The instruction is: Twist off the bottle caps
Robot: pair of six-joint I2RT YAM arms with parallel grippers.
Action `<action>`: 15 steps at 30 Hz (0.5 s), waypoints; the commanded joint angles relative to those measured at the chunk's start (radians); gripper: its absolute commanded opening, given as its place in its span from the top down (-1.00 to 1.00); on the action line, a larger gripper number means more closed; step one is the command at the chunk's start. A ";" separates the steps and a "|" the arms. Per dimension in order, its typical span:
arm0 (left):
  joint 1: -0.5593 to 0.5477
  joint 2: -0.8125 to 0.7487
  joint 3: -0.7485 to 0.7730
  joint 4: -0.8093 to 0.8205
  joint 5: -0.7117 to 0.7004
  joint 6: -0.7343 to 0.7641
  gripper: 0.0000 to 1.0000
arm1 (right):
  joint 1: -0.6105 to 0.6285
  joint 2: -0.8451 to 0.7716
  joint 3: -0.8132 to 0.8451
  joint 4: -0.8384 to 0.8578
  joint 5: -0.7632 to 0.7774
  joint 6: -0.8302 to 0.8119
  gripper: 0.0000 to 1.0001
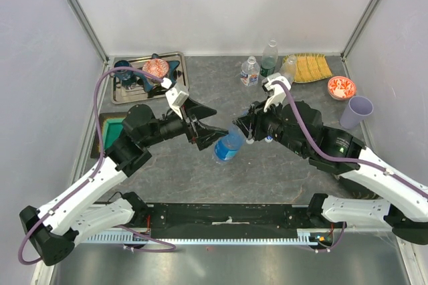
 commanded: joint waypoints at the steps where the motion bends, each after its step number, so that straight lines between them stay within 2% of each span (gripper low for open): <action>1: 0.007 0.024 0.054 0.191 0.341 -0.040 -0.99 | 0.001 -0.042 0.015 0.026 -0.090 0.027 1.00; 8: 0.009 0.044 0.023 0.202 0.466 -0.054 -0.99 | 0.000 -0.028 0.048 0.075 -0.160 0.031 1.00; 15: 0.007 0.058 -0.014 0.173 0.474 -0.031 -0.99 | 0.001 -0.008 0.069 0.135 -0.222 0.040 1.00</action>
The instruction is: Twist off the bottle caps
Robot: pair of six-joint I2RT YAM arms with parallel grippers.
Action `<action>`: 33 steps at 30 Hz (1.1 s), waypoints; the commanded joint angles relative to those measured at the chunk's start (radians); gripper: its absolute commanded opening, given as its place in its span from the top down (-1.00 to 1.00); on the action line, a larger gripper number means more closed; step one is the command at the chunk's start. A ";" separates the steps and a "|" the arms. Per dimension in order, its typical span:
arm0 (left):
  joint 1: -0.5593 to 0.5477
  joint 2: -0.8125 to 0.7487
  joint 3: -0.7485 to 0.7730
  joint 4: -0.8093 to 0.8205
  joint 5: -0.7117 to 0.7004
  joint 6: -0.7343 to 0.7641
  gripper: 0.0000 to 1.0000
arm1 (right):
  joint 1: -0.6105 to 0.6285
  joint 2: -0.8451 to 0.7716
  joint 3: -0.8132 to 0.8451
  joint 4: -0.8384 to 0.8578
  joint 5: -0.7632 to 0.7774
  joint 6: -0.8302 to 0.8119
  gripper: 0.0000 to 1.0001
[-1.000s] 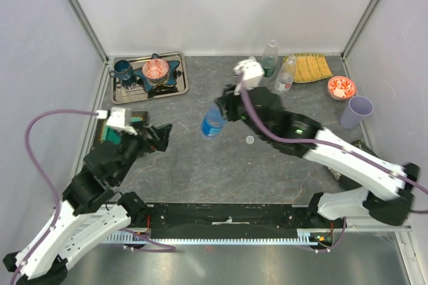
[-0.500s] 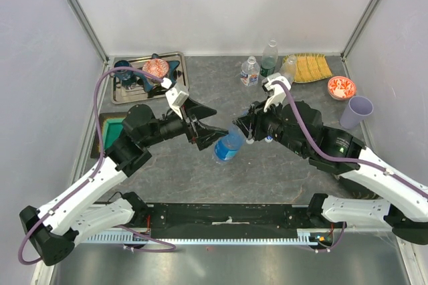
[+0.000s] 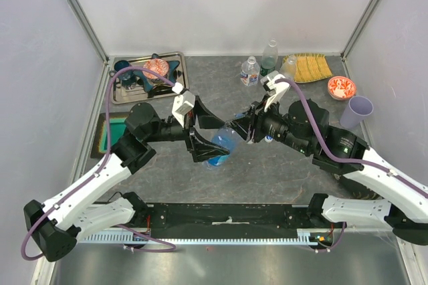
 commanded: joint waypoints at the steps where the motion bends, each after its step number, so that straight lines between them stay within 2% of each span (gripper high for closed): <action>1: 0.005 0.004 -0.025 0.006 0.034 -0.002 -0.99 | 0.003 0.011 0.057 0.093 -0.065 0.021 1.00; 9: 0.005 0.041 -0.053 -0.016 0.046 0.016 -0.99 | 0.003 0.026 0.060 0.127 -0.077 0.020 1.00; 15: 0.005 0.050 -0.058 -0.028 0.078 0.021 -0.50 | 0.001 0.028 0.060 0.130 -0.066 0.015 1.00; 19: 0.005 0.054 -0.061 -0.033 0.081 0.025 -0.03 | 0.003 0.029 0.063 0.124 -0.074 0.012 1.00; 20: 0.005 0.052 -0.058 -0.039 0.072 0.029 0.02 | 0.002 0.031 0.066 0.119 -0.068 0.014 1.00; 21: 0.005 0.049 -0.058 -0.048 0.058 0.033 0.04 | 0.001 0.031 0.070 0.115 -0.060 0.017 0.58; 22: 0.005 0.044 -0.055 -0.063 0.016 0.042 0.05 | 0.001 0.032 0.086 0.101 -0.048 0.018 0.31; 23: 0.005 0.038 -0.052 -0.073 -0.018 0.044 0.05 | 0.003 0.034 0.093 0.095 -0.019 0.023 -0.09; 26: 0.004 0.026 -0.047 -0.111 -0.155 0.068 0.04 | 0.003 0.037 0.126 0.072 0.065 0.041 -0.50; 29: -0.006 0.018 -0.047 -0.132 -0.296 0.104 0.04 | 0.002 0.038 0.147 0.068 0.142 0.064 -0.62; 33: -0.048 -0.014 -0.055 -0.142 -0.515 0.147 0.02 | 0.003 0.051 0.162 0.067 0.263 0.121 -0.63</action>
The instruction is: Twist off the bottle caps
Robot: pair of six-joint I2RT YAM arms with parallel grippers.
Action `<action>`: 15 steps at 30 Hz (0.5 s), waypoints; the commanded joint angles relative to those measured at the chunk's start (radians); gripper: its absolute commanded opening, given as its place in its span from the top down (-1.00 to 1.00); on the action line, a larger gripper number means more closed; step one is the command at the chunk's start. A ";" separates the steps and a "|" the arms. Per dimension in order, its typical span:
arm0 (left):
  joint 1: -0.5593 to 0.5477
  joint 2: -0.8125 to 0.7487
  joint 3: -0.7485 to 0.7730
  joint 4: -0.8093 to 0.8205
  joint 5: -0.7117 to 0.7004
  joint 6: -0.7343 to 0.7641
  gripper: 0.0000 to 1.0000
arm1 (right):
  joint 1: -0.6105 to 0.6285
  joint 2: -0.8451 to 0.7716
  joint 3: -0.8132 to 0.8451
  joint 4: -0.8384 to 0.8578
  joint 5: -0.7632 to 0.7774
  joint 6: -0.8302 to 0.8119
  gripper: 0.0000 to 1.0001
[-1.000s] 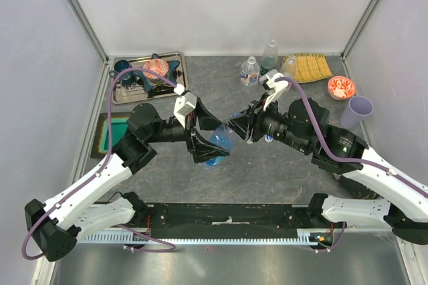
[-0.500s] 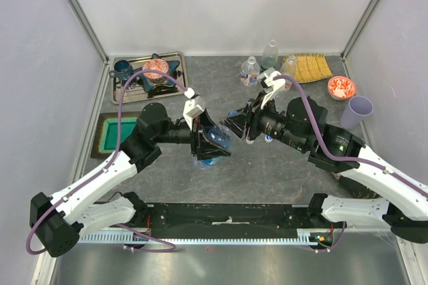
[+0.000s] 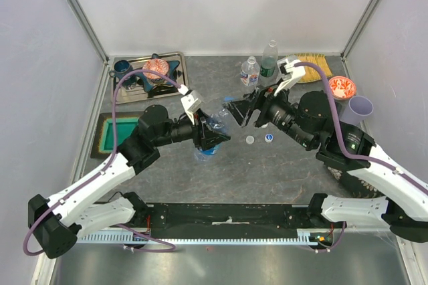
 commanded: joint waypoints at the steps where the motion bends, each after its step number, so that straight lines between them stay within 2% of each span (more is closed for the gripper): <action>1: -0.048 -0.050 0.004 -0.016 -0.371 0.109 0.02 | 0.003 0.014 0.046 0.004 0.183 0.093 -0.61; 7: -0.159 -0.058 0.006 -0.027 -0.678 0.187 0.04 | 0.003 0.095 0.079 -0.010 0.265 0.146 -0.54; 10: -0.208 -0.053 0.009 -0.025 -0.746 0.219 0.04 | 0.003 0.143 0.101 -0.001 0.254 0.152 -0.52; 15: -0.234 -0.057 0.004 -0.025 -0.765 0.232 0.05 | 0.003 0.192 0.116 0.017 0.243 0.152 -0.45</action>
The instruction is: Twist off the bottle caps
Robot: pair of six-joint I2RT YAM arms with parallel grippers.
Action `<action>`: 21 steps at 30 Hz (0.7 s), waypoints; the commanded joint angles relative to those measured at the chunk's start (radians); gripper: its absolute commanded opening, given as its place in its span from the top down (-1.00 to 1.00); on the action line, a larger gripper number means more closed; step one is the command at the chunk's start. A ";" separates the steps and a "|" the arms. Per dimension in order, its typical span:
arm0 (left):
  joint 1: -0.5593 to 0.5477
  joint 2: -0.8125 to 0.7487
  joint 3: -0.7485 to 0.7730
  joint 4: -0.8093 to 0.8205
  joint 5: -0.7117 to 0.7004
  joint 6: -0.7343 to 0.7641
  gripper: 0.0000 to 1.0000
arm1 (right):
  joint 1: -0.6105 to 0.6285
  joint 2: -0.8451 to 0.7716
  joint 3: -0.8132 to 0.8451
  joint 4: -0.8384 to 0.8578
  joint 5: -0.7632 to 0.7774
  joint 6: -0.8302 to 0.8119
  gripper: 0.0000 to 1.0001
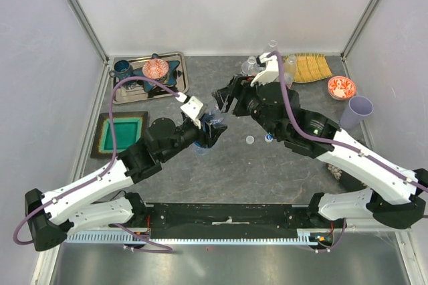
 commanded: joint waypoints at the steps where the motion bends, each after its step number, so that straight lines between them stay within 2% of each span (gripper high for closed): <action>1: -0.015 -0.021 0.003 0.022 -0.100 0.066 0.05 | 0.003 0.021 0.052 0.018 0.020 0.018 -0.40; 6: -0.018 -0.034 0.001 0.015 -0.101 0.070 0.06 | 0.003 0.030 0.040 0.026 0.025 0.015 -0.22; 14: -0.018 -0.037 0.000 0.010 -0.086 0.073 0.07 | 0.002 0.027 0.014 0.041 0.028 0.013 0.20; 15: -0.018 -0.040 0.001 0.010 -0.086 0.073 0.07 | 0.003 0.027 0.012 0.043 0.025 0.013 0.27; 16: -0.018 -0.038 0.001 0.008 -0.086 0.073 0.07 | 0.002 0.029 0.010 0.043 0.025 0.010 0.44; 18: -0.018 -0.040 0.004 0.004 -0.080 0.072 0.07 | 0.001 0.029 0.006 0.043 0.022 0.003 0.62; 19: -0.016 -0.044 0.007 -0.001 -0.074 0.072 0.07 | 0.001 0.030 0.003 0.044 0.005 -0.003 0.80; 21: -0.016 -0.050 0.009 -0.011 -0.045 0.075 0.06 | 0.003 0.030 -0.003 0.044 -0.017 -0.037 1.00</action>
